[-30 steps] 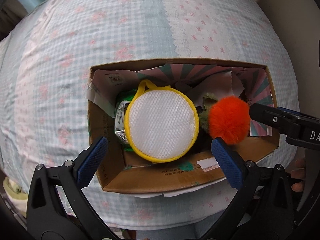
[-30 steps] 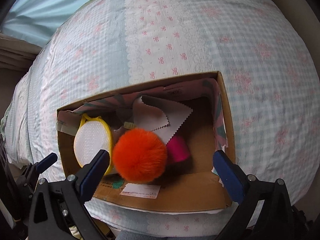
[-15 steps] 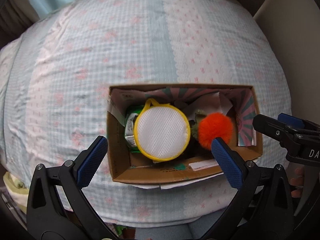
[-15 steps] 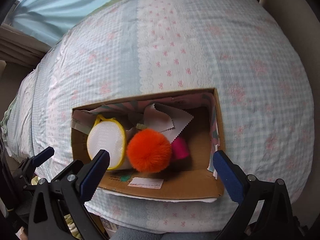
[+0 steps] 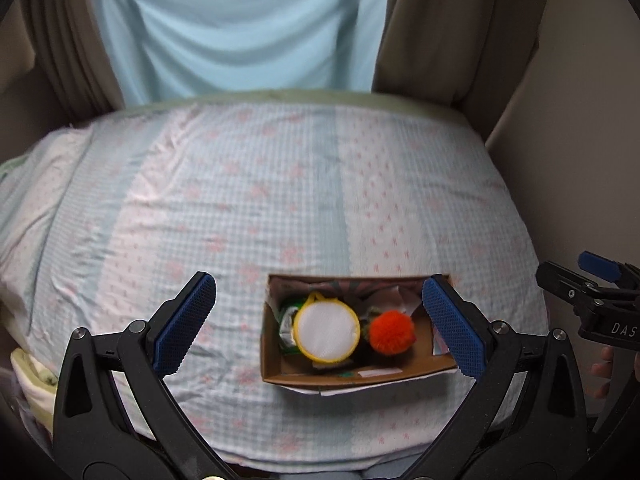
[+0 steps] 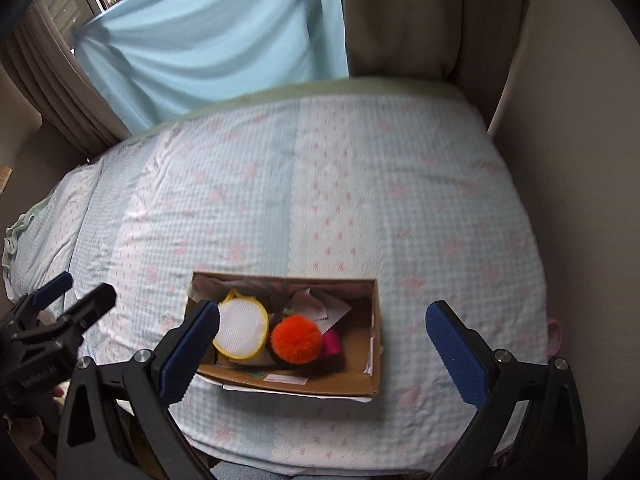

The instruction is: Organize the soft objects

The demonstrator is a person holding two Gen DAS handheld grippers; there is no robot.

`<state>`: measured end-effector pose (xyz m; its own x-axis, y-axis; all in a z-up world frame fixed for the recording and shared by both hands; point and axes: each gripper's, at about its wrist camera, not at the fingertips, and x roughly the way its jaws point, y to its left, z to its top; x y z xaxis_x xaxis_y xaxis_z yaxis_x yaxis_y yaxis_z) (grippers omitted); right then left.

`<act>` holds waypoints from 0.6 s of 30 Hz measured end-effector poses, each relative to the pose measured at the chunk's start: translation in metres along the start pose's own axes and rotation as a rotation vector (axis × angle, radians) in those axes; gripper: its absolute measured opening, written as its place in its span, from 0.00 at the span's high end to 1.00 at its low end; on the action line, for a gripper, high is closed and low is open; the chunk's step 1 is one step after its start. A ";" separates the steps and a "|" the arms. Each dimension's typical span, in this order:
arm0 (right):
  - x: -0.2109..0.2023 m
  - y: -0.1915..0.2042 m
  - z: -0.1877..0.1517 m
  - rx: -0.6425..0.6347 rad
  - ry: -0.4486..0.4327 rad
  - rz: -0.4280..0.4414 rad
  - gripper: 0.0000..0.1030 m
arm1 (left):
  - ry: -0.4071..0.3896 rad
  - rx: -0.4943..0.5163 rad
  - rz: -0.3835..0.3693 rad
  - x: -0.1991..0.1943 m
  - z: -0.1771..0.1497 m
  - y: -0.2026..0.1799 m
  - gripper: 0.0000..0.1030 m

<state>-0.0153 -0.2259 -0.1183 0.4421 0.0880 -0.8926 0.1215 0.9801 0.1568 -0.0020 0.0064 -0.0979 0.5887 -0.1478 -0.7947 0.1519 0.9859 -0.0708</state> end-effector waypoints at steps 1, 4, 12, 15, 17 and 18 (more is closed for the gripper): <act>-0.008 0.000 0.001 -0.004 -0.016 -0.008 0.00 | -0.017 0.002 0.003 -0.011 0.002 0.000 0.00; -0.039 0.003 0.003 -0.010 -0.076 -0.027 0.00 | -0.113 0.026 0.044 -0.045 0.009 -0.001 0.00; -0.100 0.014 0.005 -0.040 -0.213 -0.070 0.00 | -0.259 0.012 0.033 -0.100 0.014 0.001 0.00; -0.111 0.014 0.003 -0.031 -0.249 -0.074 0.00 | -0.277 0.008 0.043 -0.104 0.011 0.000 0.00; -0.118 0.014 0.002 -0.033 -0.278 -0.089 0.00 | -0.277 0.008 0.043 -0.104 0.008 0.000 0.00; -0.121 0.015 0.001 -0.035 -0.285 -0.093 0.00 | -0.276 0.007 0.044 -0.103 0.007 -0.001 0.00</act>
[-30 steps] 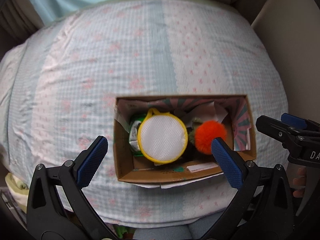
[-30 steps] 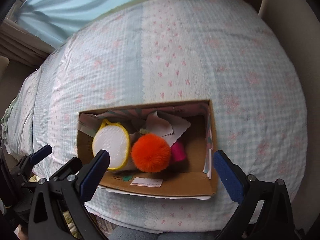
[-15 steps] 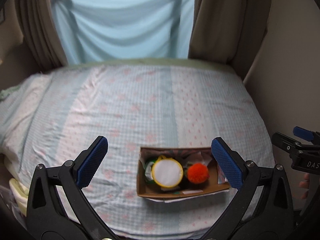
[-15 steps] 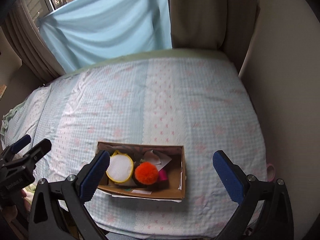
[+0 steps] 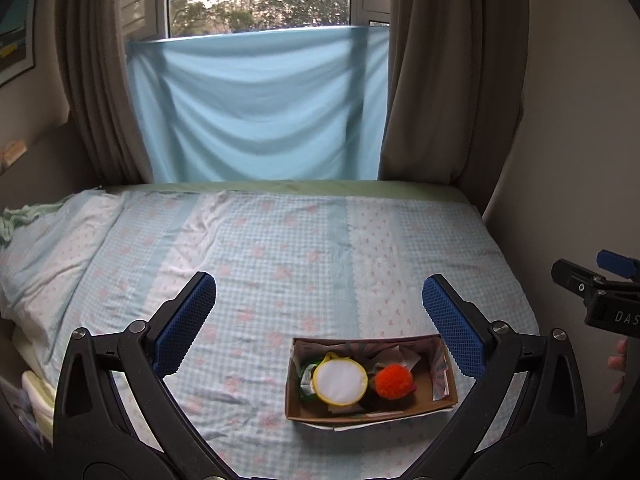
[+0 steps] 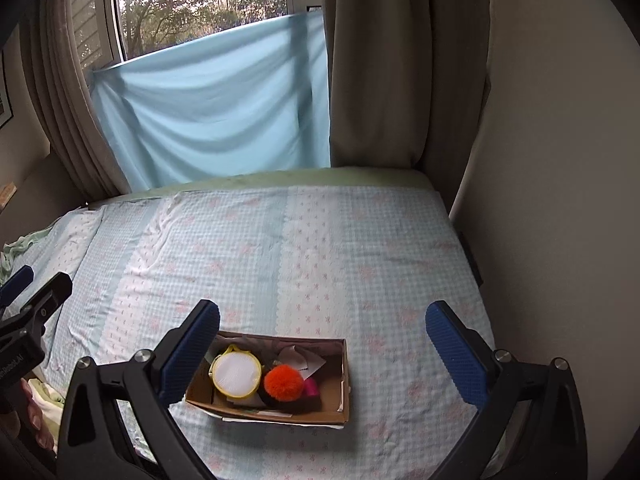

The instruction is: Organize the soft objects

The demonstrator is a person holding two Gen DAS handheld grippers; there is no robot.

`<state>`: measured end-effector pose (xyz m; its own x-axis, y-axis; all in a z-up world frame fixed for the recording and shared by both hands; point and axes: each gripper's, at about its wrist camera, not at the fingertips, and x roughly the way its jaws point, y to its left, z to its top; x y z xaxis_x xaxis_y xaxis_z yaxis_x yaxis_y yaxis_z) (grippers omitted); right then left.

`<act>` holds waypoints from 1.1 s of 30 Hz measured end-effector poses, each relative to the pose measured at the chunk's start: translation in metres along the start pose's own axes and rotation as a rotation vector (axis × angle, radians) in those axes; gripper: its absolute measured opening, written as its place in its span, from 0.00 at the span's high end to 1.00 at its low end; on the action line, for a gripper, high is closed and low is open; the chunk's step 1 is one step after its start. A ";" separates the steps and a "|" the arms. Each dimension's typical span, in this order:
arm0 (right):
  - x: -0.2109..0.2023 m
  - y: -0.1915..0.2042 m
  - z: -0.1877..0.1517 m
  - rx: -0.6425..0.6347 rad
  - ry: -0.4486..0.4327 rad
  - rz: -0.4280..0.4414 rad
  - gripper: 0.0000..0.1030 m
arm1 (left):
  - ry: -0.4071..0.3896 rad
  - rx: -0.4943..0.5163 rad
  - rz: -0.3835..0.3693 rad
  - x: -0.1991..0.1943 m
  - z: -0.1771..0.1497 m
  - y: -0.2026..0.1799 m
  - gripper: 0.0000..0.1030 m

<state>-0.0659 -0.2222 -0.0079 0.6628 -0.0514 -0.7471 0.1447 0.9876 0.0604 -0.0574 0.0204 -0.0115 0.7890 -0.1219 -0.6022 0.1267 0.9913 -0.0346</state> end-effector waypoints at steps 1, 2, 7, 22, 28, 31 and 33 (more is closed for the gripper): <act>-0.003 0.000 0.001 -0.002 -0.007 -0.002 0.00 | 0.001 0.002 0.000 0.000 -0.001 0.000 0.00; -0.004 0.000 0.001 -0.002 -0.013 -0.003 0.00 | 0.003 0.005 0.002 0.000 -0.002 -0.001 0.00; -0.008 0.000 0.003 -0.002 -0.027 -0.012 0.00 | 0.004 0.015 0.005 0.000 -0.004 -0.003 0.00; -0.012 0.001 0.006 -0.005 -0.051 -0.020 0.00 | 0.005 0.015 0.015 0.000 -0.006 -0.005 0.00; -0.013 0.000 0.007 -0.005 -0.054 -0.021 0.00 | 0.004 0.018 0.019 0.001 -0.007 -0.005 0.00; -0.012 0.000 0.007 -0.005 -0.054 -0.022 0.00 | 0.005 0.020 0.020 0.001 -0.006 -0.004 0.00; -0.013 -0.001 0.007 -0.003 -0.054 -0.021 0.00 | 0.004 0.021 0.021 0.001 -0.006 -0.004 0.00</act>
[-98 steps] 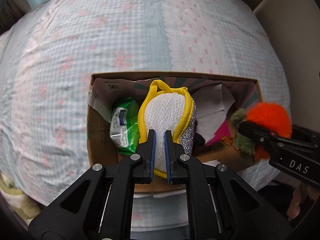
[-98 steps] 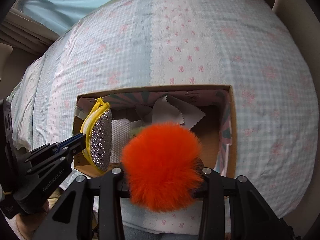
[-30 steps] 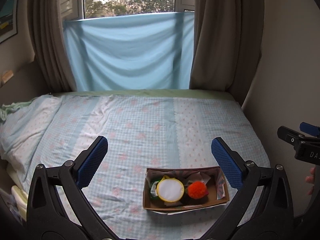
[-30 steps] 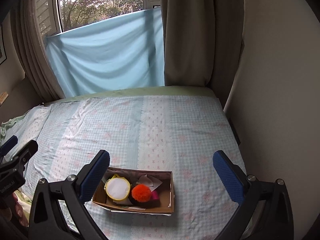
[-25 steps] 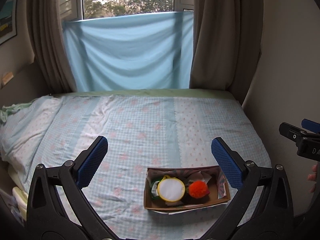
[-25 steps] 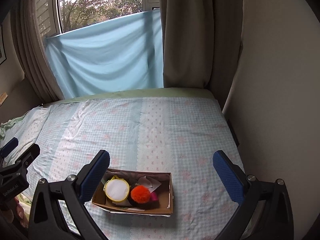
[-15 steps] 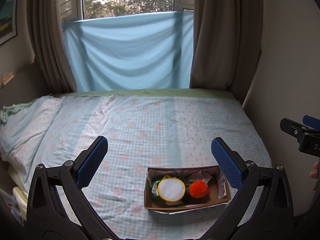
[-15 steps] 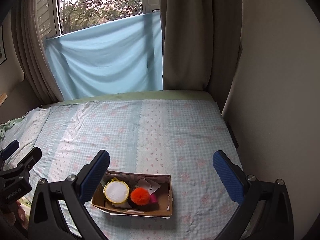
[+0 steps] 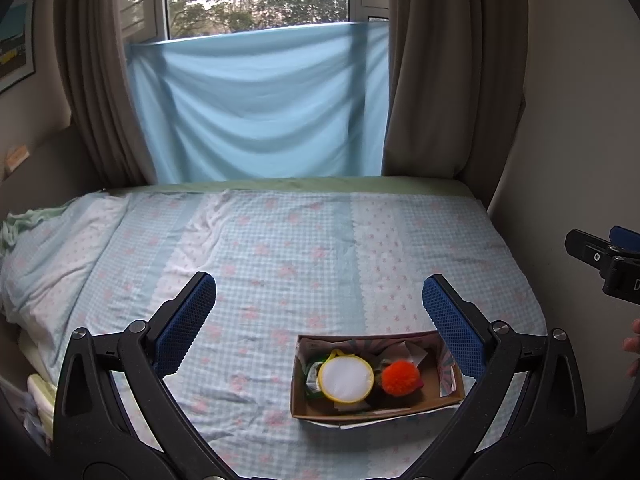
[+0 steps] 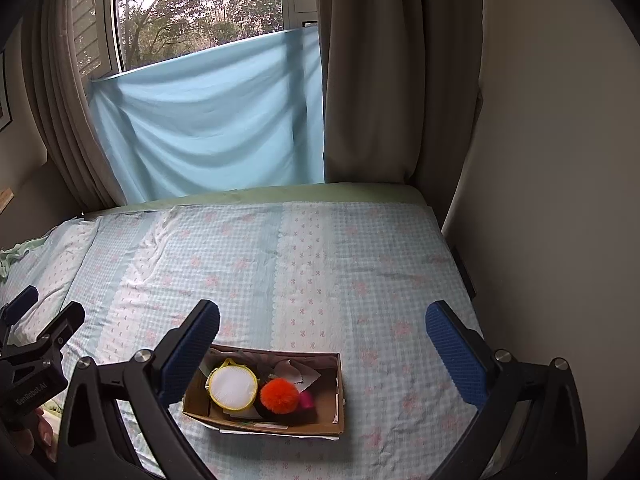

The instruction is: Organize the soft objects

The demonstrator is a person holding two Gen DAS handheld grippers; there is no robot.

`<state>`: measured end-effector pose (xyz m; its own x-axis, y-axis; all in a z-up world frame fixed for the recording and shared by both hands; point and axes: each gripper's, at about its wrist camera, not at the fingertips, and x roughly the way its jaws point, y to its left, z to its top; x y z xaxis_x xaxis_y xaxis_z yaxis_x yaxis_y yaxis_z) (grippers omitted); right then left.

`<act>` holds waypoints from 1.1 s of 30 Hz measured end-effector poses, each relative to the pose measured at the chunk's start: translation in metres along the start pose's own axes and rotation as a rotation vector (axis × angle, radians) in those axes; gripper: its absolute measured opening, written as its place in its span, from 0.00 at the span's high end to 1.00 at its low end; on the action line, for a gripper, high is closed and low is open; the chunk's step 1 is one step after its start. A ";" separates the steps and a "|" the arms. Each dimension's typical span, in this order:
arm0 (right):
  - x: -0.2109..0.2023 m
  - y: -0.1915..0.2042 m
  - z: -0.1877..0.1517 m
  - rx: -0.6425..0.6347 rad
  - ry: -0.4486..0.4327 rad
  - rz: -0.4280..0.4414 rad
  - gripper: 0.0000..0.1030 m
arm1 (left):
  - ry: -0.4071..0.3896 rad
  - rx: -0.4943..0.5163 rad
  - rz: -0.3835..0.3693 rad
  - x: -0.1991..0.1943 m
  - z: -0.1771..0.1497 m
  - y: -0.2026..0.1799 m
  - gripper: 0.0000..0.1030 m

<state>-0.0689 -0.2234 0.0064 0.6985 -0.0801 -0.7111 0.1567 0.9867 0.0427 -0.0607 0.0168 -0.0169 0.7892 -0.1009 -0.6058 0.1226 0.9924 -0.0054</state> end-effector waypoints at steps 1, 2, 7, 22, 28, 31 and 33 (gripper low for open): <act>0.000 0.000 0.000 0.001 0.000 -0.001 0.00 | -0.001 0.000 0.001 0.000 0.000 0.000 0.00; 0.000 0.000 0.000 0.001 0.000 -0.002 0.00 | -0.001 0.000 0.001 0.000 0.000 0.000 0.00; 0.000 0.000 0.000 0.001 -0.001 -0.003 0.00 | -0.001 -0.005 -0.001 0.002 0.000 0.000 0.00; 0.003 0.000 0.003 0.006 0.000 -0.012 0.00 | 0.000 -0.012 -0.007 0.003 0.001 0.003 0.00; 0.003 0.001 0.003 0.006 0.000 -0.014 0.00 | -0.003 -0.010 -0.011 0.005 0.001 0.004 0.00; 0.004 0.002 0.003 0.007 0.000 -0.013 0.00 | -0.001 -0.019 -0.010 0.006 0.002 0.006 0.00; 0.005 0.003 0.003 0.007 0.001 -0.014 0.00 | 0.000 -0.022 -0.007 0.007 0.002 0.007 0.00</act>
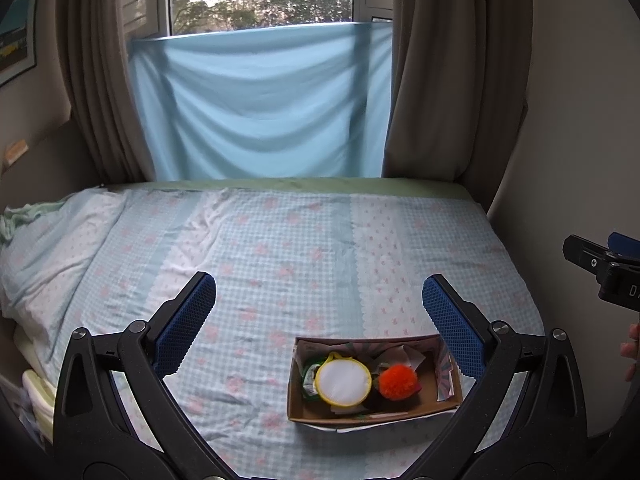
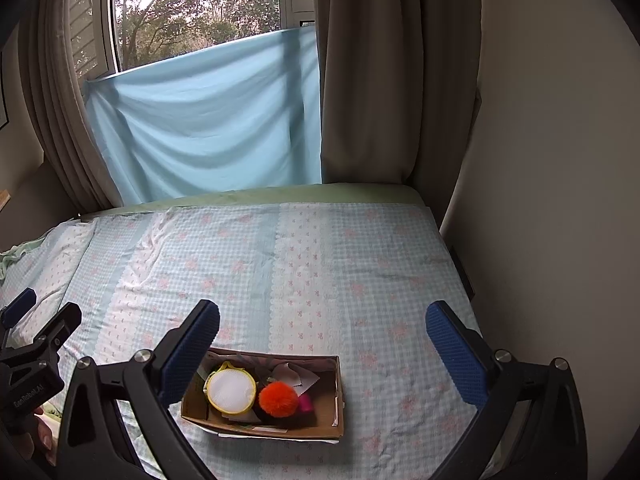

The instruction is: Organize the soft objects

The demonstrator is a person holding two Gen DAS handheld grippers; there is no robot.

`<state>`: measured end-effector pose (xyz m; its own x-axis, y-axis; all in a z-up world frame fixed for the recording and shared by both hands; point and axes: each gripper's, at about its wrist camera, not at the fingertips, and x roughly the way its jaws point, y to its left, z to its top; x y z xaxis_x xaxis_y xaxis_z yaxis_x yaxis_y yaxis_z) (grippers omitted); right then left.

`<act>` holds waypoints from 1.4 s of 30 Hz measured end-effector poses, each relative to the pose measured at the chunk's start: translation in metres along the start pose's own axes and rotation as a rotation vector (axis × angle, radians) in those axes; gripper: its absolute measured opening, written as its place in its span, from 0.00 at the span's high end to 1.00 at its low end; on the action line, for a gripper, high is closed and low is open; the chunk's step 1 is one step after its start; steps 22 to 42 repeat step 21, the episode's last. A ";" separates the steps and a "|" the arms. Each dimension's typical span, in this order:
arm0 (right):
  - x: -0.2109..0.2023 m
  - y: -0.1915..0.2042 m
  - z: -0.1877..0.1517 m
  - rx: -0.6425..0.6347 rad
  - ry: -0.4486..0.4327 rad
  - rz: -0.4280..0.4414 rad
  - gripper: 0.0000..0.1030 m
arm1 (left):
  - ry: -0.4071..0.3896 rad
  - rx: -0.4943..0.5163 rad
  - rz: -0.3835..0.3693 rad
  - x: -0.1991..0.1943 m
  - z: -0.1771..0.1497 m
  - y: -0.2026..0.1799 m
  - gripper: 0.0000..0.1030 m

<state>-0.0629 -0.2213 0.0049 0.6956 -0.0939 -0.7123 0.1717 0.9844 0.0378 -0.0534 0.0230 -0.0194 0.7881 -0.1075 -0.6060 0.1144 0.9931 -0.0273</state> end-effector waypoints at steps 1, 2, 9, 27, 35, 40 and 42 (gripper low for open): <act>-0.001 -0.001 0.000 0.000 0.000 0.001 0.00 | 0.000 0.000 0.003 0.001 0.000 0.000 0.00; 0.000 0.000 0.000 -0.002 0.001 0.001 0.00 | 0.000 0.001 0.008 0.001 0.000 0.000 0.00; 0.002 0.002 0.001 -0.004 0.003 -0.002 0.00 | 0.005 0.002 0.035 0.006 0.003 0.001 0.00; 0.018 0.007 0.001 -0.001 0.031 0.002 0.00 | -0.006 -0.013 0.105 0.024 0.005 0.012 0.00; 0.018 0.007 0.001 -0.001 0.031 0.002 0.00 | -0.006 -0.013 0.105 0.024 0.005 0.012 0.00; 0.018 0.007 0.001 -0.001 0.031 0.002 0.00 | -0.006 -0.013 0.105 0.024 0.005 0.012 0.00; 0.018 0.007 0.001 -0.001 0.031 0.002 0.00 | -0.006 -0.013 0.105 0.024 0.005 0.012 0.00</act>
